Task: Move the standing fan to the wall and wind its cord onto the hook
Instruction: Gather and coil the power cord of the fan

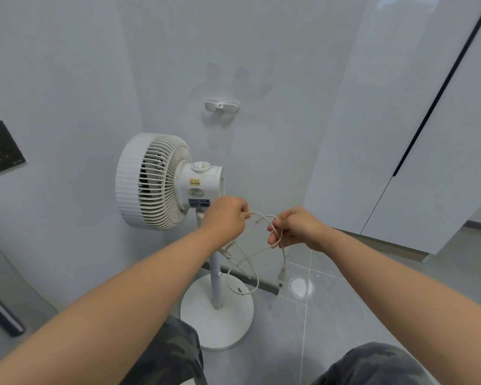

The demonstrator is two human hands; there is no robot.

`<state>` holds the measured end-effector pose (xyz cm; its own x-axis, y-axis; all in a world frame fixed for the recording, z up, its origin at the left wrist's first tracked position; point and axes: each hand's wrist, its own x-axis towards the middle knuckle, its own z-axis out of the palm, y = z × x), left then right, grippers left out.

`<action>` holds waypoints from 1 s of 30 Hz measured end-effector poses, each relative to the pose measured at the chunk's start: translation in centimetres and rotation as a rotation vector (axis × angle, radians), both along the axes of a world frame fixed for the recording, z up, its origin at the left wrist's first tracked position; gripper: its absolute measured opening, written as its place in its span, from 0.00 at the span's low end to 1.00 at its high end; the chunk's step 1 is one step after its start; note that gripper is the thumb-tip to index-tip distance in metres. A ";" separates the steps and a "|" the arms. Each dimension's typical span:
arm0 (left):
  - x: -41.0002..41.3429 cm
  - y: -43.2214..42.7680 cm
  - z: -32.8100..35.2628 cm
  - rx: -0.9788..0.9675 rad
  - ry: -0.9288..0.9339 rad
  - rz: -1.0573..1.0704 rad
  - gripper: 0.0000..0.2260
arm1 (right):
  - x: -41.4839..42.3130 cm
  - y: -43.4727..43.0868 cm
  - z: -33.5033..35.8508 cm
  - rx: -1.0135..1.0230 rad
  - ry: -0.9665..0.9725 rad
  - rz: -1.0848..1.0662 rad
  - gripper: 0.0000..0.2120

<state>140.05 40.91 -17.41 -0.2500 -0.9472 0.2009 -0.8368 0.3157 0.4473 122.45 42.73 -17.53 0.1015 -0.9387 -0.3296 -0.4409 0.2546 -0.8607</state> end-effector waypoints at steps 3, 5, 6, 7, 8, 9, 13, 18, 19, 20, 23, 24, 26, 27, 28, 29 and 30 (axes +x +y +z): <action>0.5 -0.5 0.4 0.143 0.496 0.126 0.09 | -1.0 0.3 -1.0 0.058 -0.039 0.050 0.14; 1.0 -0.5 0.8 0.255 0.768 0.158 0.11 | -1.2 0.3 -1.4 0.023 -0.061 0.022 0.14; 1.3 -0.6 0.9 0.275 0.851 0.174 0.11 | -1.2 0.3 -1.6 0.012 -0.081 -0.013 0.14; 1.4 -0.6 1.0 0.284 0.912 0.182 0.11 | -1.2 0.4 -1.7 0.021 -0.126 -0.053 0.13; 1.4 -0.6 1.1 0.294 0.963 0.178 0.12 | -1.3 0.3 -1.9 0.049 -0.180 -0.081 0.13; 1.4 -0.7 1.1 0.304 1.005 0.171 0.12 | -1.4 0.3 -2.1 0.087 -0.224 -0.086 0.14; 1.1 -0.7 1.3 0.352 1.163 0.211 0.12 | -1.5 0.4 -2.1 0.196 -0.307 -0.059 0.14; 1.1 -0.6 1.1 0.442 1.261 0.171 0.10 | -1.7 -0.1 -2.1 0.167 -0.250 -0.173 0.12; 1.0 -0.6 1.2 0.457 1.280 0.158 0.10 | -1.8 -0.2 -2.2 0.155 -0.234 -0.213 0.12; 0.9 -0.6 1.3 0.466 1.305 0.150 0.10 | -2.0 -0.3 -2.3 0.143 -0.205 -0.240 0.12; 0.9 -0.8 1.9 0.471 1.371 0.148 0.10 | -2.6 -0.2 -3.0 0.103 -0.073 -0.279 0.11; 0.8 -0.8 2.1 0.472 1.378 0.148 0.10 | -2.8 -0.2 -3.1 0.089 -0.043 -0.288 0.12; 0.7 -0.8 2.5 0.481 1.398 0.139 0.11 | -2.9 -0.2 -3.1 0.070 0.020 -0.278 0.13; 0.6 -0.8 2.7 0.487 1.413 0.130 0.11 | -2.9 -0.3 -3.1 0.065 0.073 -0.248 0.14; 0.4 -0.8 2.9 0.493 1.428 0.120 0.11 | -2.9 -0.2 -3.0 0.062 0.136 -0.205 0.15; 0.2 -0.8 3.1 0.497 1.441 0.109 0.11 | -2.6 -0.2 -2.8 0.054 0.201 -0.156 0.16; 0.0 -0.9 3.3 0.503 1.456 0.096 0.11 | -2.4 -0.1 -2.8 0.030 0.264 -0.110 0.18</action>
<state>140.02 40.03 -14.08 -0.0635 -0.9900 -0.1256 0.3965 -0.1405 0.9072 120.10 42.67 -20.32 -0.0932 -0.9286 -0.3592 -0.6167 0.3371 -0.7113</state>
